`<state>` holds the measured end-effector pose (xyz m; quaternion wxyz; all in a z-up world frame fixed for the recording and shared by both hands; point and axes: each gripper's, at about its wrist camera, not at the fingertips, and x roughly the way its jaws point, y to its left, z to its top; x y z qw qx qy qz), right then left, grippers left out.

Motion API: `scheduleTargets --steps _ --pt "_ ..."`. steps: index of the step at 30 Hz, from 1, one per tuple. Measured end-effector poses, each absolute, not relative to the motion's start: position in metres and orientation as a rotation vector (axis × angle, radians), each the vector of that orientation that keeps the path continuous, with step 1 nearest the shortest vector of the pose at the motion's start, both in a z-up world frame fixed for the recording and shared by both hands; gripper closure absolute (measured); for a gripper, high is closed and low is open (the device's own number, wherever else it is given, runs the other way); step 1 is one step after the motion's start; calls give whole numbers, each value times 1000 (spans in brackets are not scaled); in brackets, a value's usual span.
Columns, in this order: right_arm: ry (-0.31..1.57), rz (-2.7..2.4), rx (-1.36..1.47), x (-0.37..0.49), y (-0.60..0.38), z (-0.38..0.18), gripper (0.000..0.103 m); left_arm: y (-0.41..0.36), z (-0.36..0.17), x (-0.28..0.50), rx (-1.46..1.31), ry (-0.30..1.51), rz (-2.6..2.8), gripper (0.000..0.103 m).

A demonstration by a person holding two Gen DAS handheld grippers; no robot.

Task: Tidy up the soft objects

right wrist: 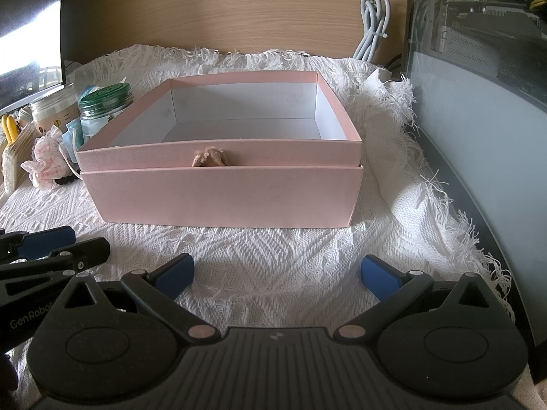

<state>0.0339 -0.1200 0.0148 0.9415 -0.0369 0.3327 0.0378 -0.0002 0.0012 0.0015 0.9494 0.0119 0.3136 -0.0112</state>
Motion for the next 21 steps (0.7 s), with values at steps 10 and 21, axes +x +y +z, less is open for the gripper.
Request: scheduleTargets --steps 10,21 --pt "679 77 -75 34 -120 15 0 2 0 0 31 637 -20 61" --pt "685 89 -80 30 -117 10 0 7 1 -1 0 635 -57 64"
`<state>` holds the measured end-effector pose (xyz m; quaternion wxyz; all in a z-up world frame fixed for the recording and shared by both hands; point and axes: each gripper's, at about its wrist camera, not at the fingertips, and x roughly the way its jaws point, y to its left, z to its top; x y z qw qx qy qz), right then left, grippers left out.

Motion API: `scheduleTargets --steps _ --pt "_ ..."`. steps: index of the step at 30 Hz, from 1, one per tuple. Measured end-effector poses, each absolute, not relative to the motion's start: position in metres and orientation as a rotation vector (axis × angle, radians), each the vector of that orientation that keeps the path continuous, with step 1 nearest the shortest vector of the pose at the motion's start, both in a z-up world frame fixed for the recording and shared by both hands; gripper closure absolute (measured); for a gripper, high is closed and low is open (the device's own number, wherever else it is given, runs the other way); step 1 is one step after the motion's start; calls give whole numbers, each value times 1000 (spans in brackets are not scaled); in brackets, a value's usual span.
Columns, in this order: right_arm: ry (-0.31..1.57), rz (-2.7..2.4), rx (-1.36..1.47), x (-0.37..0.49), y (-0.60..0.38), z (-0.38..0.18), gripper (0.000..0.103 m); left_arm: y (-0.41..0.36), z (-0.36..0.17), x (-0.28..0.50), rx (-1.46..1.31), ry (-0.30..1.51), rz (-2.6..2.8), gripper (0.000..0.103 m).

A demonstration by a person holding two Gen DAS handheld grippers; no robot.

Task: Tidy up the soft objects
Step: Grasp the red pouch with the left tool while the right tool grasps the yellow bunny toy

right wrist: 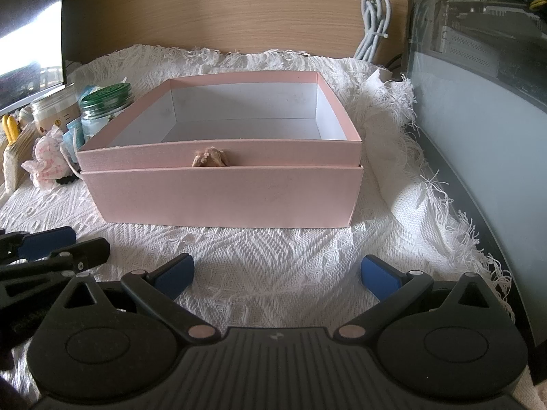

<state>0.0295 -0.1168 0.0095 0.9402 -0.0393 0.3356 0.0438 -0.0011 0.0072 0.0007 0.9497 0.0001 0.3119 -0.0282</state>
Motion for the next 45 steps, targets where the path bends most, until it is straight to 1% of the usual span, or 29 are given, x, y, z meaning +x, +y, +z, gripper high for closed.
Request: scheduleTargets --steps 4,7,9,15,16,17,21,24,29,33,35,37,40,45 --pt "759 133 -98 36 -116 10 0 28 4 -5 -56 650 -163 64" --pt "849 144 -108 42 -115 15 0 64 14 -8 -85 668 -178 64" --pt "879 126 -107 43 -114 18 0 98 26 -9 -97 678 -152 64" --pt "976 116 -122 56 -102 27 0 241 57 -7 -53 699 -35 65" --pt "983 103 -120 59 -98 30 4 265 59 -5 -60 710 -19 65" --pt "963 83 -123 58 -91 36 8 288 60 -1 -67 725 -3 65" --pt "824 96 -143 44 -48 65 8 352 55 19 -134 791 -40 65" --pt "745 150 -134 29 -10 83 8 367 43 35 -170 822 -68 66" --pt "769 268 -139 16 29 91 8 363 28 39 -180 880 -205 65" --pt "760 316 -142 9 48 89 8 338 25 24 -86 851 -273 54" --pt "732 322 -169 7 60 86 8 331 24 18 -64 842 -248 53" --pt "743 298 -146 8 68 82 8 326 25 11 -58 850 -202 53" --pt "757 352 -163 7 79 75 8 316 24 4 57 844 -107 48" --pt "757 380 -188 -1 87 74 8 314 20 3 8 833 -63 44"
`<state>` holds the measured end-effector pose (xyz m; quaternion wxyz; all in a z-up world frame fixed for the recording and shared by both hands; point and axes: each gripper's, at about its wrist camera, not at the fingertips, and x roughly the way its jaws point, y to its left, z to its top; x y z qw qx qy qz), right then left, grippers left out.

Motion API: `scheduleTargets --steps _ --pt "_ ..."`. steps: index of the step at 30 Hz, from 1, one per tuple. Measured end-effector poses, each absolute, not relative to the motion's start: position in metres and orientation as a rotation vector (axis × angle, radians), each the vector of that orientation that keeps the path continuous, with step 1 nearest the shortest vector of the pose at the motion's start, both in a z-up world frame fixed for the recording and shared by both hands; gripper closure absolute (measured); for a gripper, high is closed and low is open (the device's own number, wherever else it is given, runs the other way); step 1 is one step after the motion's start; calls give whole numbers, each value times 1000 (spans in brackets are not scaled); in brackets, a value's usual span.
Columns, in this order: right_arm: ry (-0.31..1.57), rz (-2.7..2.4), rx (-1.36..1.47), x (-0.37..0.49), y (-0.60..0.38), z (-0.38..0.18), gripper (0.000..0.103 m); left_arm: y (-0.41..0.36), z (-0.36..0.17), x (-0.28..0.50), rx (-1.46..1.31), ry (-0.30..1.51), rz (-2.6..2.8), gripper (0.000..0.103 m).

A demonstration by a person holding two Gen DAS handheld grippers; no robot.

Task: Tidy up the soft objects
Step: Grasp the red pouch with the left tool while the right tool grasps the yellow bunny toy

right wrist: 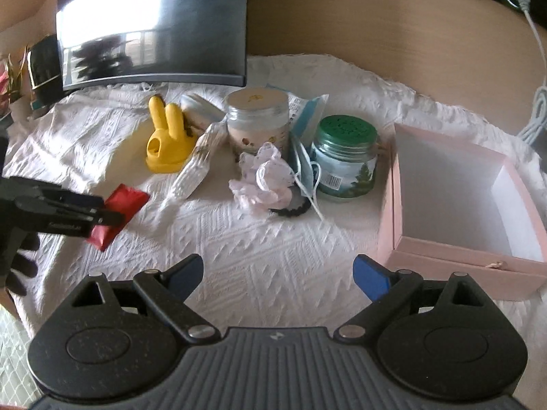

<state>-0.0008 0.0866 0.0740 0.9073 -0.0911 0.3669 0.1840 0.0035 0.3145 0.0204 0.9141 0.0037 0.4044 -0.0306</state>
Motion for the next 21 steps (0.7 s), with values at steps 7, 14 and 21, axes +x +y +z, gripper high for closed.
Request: scheduleTargets --steps 7,14,21 --pt "760 404 -231 -16 84 71 8 319 23 16 -70 883 -75 24" --pt "757 389 -214 -19 78 71 8 308 19 15 4 889 -75 13" --pt "713 391 -250 -22 79 75 8 314 20 18 -27 885 -51 16"
